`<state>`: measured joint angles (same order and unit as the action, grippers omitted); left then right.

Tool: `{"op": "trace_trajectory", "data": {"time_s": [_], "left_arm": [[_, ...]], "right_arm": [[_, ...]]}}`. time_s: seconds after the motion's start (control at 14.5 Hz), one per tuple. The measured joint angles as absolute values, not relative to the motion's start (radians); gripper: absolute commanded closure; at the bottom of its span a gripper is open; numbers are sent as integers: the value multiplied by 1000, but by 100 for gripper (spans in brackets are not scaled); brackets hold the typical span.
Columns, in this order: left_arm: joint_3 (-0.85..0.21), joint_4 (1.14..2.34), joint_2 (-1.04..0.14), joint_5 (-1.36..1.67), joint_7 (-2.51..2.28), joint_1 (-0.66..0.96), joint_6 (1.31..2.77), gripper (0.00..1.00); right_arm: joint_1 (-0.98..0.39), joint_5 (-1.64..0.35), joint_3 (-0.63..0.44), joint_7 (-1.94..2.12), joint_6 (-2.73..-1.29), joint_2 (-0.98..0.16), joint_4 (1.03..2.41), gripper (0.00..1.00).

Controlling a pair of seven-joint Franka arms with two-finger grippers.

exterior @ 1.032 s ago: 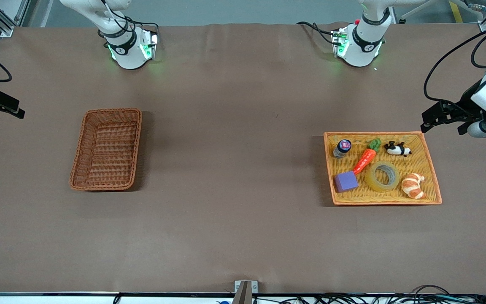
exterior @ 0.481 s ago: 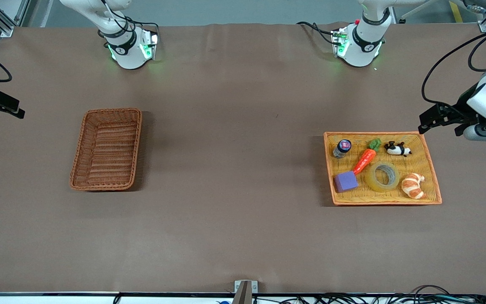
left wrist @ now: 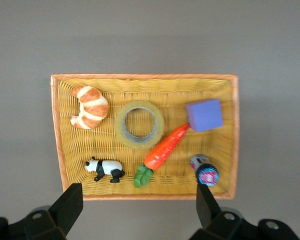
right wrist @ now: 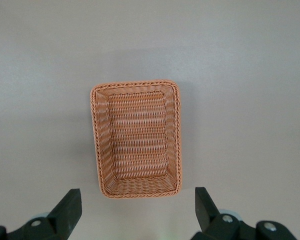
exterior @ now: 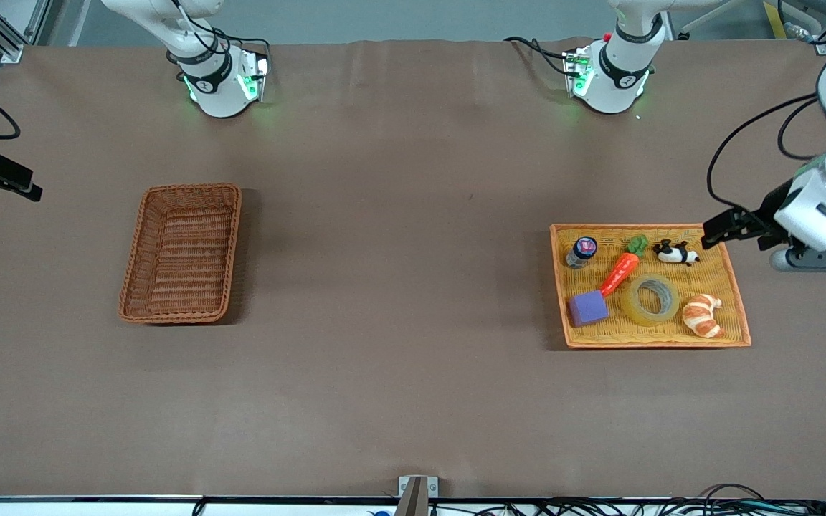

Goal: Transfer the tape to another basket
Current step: 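Reach the left gripper down toward the tape roll in the yellow basket, then close the left gripper on the rim of the yellow tape roll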

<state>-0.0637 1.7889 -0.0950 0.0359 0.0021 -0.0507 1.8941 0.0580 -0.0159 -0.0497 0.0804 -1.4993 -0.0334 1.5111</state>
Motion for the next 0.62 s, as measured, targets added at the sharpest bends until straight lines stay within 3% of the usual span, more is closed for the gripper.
{"op": "trace_trajectory", "data": {"time_s": [0.21,0.62], "left_arm": [[-63,1892,-145,36,19,-70,2010,0],[-64,1912,-356,34,19,-69,2171,0]], "right_arm": [[58,-16,-50,80,-1499,-33,1511,0],[58,-16,-50,80,-1499,-33,1511,0]]}}
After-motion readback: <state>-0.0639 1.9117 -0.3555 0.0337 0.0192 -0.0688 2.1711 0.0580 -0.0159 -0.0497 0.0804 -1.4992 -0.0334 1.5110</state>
